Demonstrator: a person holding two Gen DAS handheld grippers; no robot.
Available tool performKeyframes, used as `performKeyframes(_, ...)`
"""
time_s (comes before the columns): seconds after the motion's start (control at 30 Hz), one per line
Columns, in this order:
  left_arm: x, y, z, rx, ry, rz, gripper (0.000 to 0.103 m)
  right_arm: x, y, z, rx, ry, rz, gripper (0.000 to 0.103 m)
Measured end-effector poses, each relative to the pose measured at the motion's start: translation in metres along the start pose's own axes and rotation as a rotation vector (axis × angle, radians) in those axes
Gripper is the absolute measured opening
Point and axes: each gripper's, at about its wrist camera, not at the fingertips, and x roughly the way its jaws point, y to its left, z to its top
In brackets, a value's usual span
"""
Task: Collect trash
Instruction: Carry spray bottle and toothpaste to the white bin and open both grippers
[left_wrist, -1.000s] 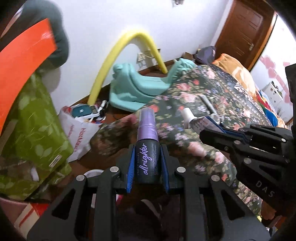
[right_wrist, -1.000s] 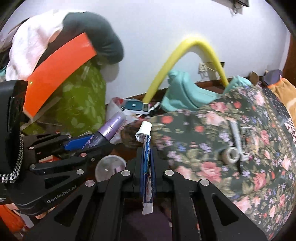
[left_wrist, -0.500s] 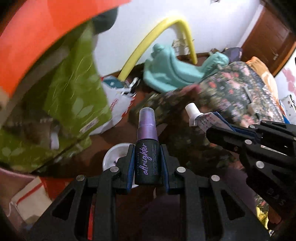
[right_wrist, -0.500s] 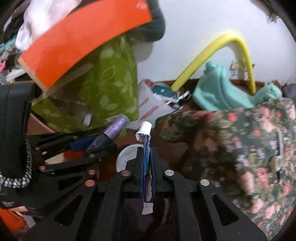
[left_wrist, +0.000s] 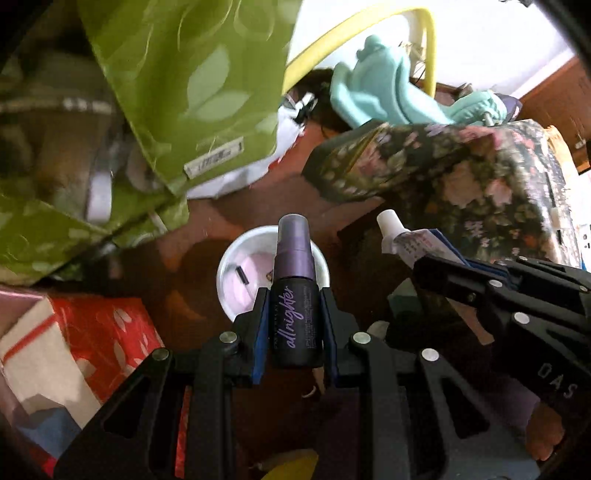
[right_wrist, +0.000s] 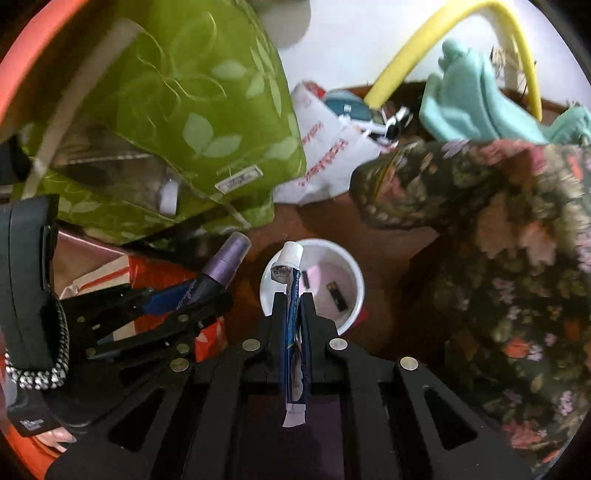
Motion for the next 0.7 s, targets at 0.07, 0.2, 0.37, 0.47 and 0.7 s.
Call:
performKeyframes(0.07, 0.01, 0.005, 0.001, -0.007, 0.02, 0.008, 0.025, 0.013, -0.001, 0.004, 0.014, 0.029, 0.011, 0.007)
performKeyframes(0.2, 0.023, 0.014, 0.006, -0.039, 0.034, 0.016, 0.025, 0.024, 0.002, 0.012, 0.015, 0.05, 0.015, 0.007)
performKeyframes(0.37, 0.025, 0.022, 0.012, -0.054, 0.036, 0.018, 0.026, 0.03, 0.001, 0.019, 0.036, 0.077, 0.021, 0.025)
performKeyframes(0.47, 0.021, 0.025, 0.013, -0.06, 0.031, 0.013, 0.026, 0.026, 0.002, 0.02, 0.018, 0.063, 0.005, 0.031)
performKeyframes(0.7, 0.003, 0.02, 0.012, -0.037, -0.003, 0.01, 0.026, 0.004, 0.005, 0.014, -0.004, 0.018, -0.02, 0.031)
